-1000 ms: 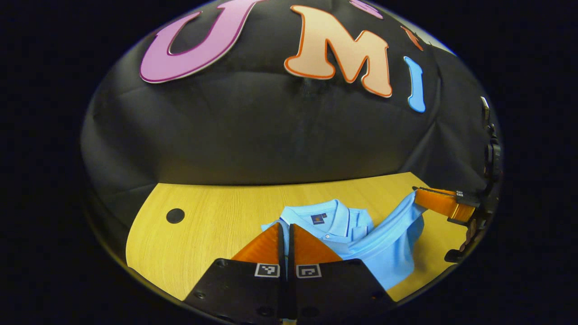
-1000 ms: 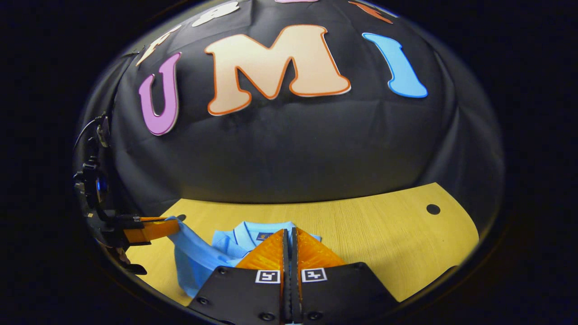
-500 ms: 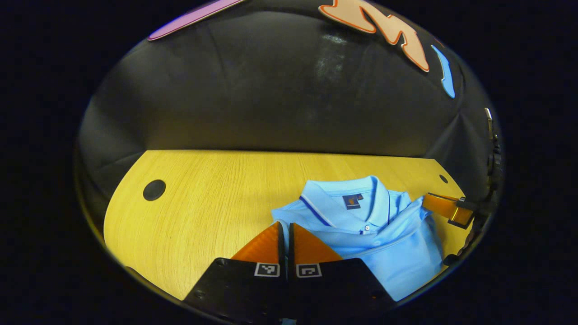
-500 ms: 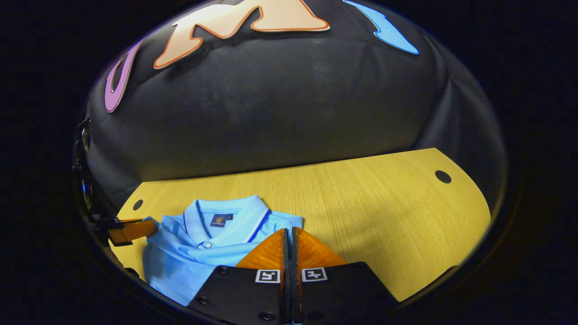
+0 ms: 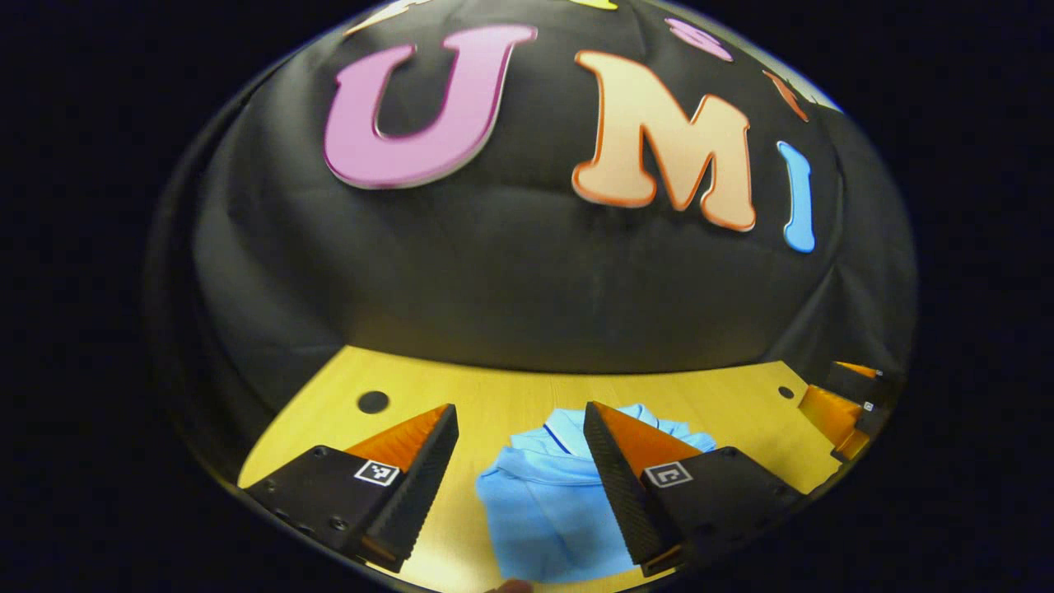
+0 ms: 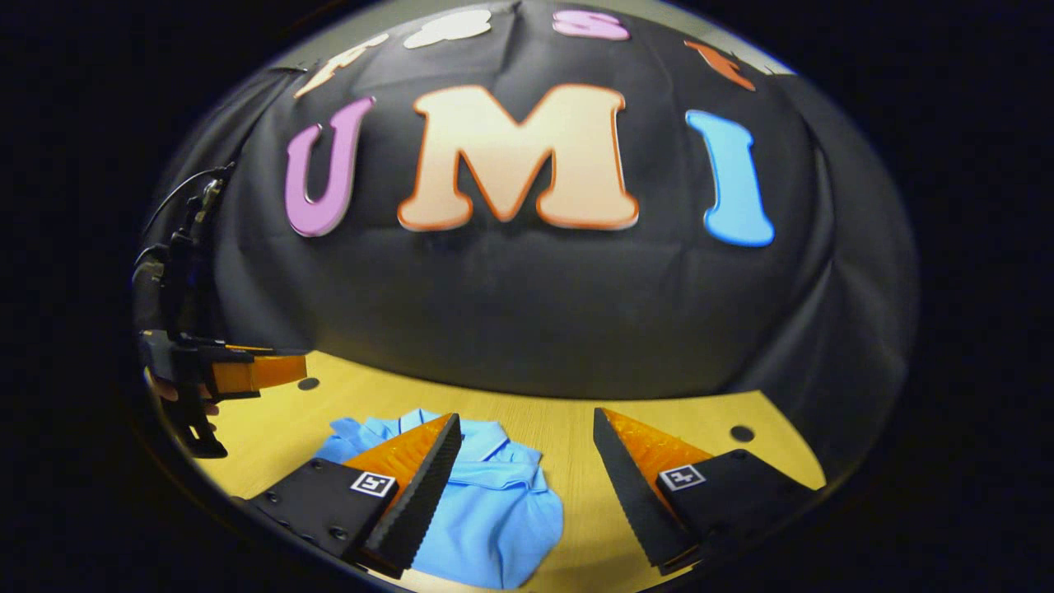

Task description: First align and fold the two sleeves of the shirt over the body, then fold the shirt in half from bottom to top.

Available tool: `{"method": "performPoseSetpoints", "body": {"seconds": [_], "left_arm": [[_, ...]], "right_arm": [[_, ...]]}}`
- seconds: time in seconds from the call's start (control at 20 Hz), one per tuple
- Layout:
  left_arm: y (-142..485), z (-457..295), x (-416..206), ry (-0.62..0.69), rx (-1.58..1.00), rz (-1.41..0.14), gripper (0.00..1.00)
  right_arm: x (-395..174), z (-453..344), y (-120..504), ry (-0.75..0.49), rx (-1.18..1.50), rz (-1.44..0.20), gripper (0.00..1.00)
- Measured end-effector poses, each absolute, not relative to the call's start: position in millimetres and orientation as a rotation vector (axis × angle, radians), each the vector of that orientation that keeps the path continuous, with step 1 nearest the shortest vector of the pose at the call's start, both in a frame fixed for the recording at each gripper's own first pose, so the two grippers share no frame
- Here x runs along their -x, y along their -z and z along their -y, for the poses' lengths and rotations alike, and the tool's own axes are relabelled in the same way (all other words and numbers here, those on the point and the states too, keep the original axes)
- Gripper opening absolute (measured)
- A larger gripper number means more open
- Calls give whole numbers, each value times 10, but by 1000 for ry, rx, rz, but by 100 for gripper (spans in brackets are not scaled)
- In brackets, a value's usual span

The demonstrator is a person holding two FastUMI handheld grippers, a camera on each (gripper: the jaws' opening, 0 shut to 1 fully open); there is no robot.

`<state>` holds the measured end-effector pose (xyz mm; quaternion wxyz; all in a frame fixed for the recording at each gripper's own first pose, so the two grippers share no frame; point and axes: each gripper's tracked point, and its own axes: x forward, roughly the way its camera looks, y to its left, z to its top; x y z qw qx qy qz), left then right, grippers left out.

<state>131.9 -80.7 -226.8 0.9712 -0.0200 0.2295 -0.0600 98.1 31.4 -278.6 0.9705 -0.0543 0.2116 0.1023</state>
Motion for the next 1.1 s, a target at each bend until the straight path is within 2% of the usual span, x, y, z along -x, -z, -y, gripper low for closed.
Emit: {"method": "performPoseSetpoints", "body": {"seconds": [0.15,0.35,0.75,1.0,1.05,1.1], "left_arm": [[1517,755,-772,63,12,-335,92],[1001,762,6,64,14,-280,93],[364,655,1368,121,28,-177,94],[111,568,1867,132,28,-118,93],[74,561,1941,134,26,-108,91],[-26,534,2044,143,29,-101,93]], "right_arm": [[-611,-206,1995,-249,113,-320,99],[57,-114,1355,-257,144,-228,99],[1419,-199,492,-221,118,-142,100],[1953,-220,80,-213,129,-76,98],[2028,-242,56,-216,129,-76,99],[2090,-261,31,-215,127,-74,100]]}}
